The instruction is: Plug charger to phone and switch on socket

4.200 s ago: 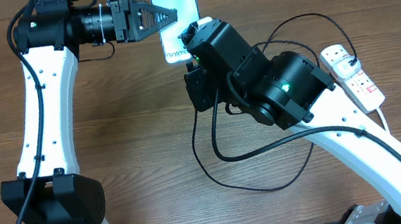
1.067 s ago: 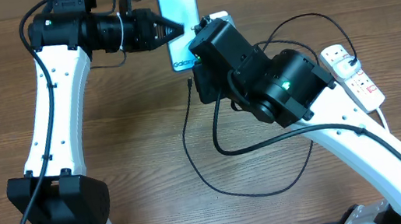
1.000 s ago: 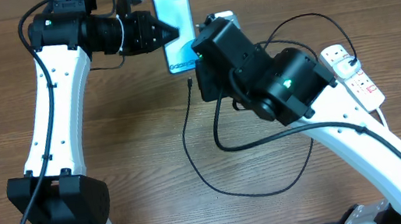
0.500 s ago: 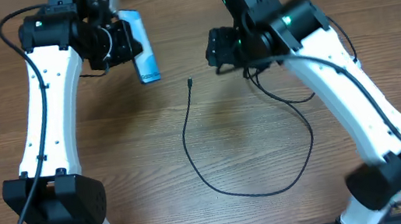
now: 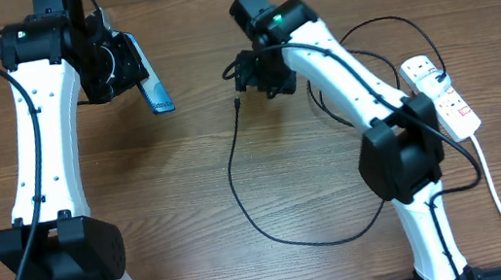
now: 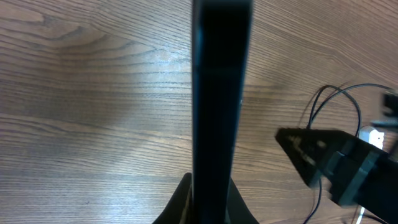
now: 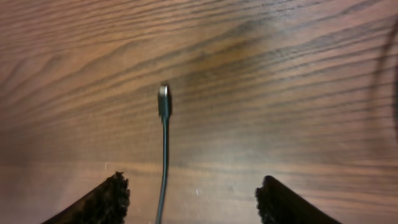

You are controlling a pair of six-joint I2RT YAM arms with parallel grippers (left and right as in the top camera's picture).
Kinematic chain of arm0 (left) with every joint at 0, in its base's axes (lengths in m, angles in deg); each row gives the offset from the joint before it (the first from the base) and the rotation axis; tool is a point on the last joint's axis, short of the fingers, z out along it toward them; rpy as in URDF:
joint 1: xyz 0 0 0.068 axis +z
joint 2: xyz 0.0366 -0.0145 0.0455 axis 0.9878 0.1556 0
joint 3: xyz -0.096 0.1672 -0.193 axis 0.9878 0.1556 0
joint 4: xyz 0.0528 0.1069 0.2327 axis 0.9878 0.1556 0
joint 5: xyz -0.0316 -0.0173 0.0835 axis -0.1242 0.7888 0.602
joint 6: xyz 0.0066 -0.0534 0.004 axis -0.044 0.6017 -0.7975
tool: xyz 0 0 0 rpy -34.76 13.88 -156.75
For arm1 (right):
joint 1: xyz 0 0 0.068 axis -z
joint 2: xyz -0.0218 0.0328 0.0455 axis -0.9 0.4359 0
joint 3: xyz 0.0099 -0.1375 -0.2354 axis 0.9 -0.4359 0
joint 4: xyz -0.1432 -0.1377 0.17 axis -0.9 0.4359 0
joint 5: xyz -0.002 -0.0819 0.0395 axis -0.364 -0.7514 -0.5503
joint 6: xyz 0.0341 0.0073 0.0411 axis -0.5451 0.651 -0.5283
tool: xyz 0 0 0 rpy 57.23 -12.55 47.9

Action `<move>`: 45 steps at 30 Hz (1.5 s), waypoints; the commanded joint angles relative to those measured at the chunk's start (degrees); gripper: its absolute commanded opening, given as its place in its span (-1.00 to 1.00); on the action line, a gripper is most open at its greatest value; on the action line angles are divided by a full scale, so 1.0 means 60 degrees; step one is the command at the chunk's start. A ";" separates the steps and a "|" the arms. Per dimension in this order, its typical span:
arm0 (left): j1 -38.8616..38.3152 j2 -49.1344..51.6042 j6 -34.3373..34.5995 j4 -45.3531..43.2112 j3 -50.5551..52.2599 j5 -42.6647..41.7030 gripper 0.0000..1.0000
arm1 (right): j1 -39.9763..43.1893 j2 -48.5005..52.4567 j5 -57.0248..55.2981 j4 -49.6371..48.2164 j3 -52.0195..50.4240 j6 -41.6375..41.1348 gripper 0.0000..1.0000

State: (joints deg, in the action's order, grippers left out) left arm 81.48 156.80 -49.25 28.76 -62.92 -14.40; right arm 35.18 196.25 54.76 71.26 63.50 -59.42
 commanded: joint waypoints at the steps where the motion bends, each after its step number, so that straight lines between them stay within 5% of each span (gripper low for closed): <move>1: -0.0004 -0.0073 0.0197 -0.0022 -0.0138 0.0018 -0.92 | -0.0455 0.0302 -0.0627 -0.0310 0.0219 -0.0470 0.25; 5: -0.0004 -0.0073 0.0197 0.0044 -0.0138 0.0018 -0.91 | -0.0922 0.0780 -0.1920 -0.0495 0.0160 -0.1348 0.07; 32: -0.0004 -0.0073 0.0193 0.0040 -0.0138 -0.0022 -0.92 | -0.1166 0.2113 -0.2167 -0.1118 0.0007 -0.1384 0.01; 45: -0.0004 -0.0073 0.0193 -0.0025 -0.0138 -0.0025 -0.92 | -0.1115 0.2120 -0.2164 -0.0550 0.0007 -0.1395 -0.33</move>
State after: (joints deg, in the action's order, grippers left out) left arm 81.48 156.80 -49.22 29.04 -62.92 -14.40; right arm 28.06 206.67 41.97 67.39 63.74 -67.75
